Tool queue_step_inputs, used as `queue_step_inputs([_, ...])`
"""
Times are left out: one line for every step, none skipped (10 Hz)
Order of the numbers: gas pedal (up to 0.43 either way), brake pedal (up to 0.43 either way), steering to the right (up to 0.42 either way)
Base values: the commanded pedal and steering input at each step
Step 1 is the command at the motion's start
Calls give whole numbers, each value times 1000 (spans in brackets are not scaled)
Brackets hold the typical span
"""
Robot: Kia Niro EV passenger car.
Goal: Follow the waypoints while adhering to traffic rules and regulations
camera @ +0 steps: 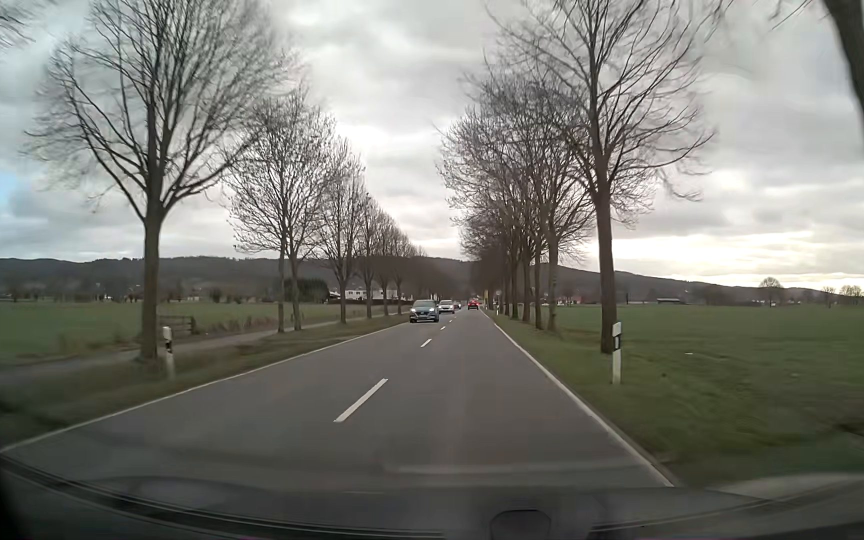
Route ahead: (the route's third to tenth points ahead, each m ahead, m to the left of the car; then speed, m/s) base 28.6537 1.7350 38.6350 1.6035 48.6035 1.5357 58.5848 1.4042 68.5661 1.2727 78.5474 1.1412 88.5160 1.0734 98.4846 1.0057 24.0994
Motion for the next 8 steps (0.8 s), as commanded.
queue_step_inputs([268, 0, 3])
queue_step_inputs([268, 0, 3])
queue_step_inputs([260, 0, 3])
queue_step_inputs([260, 0, 3])
queue_step_inputs([260, 0, 4])
queue_step_inputs([260, 0, 4])
queue_step_inputs([260, 0, 4])
queue_step_inputs([260, 0, 4])
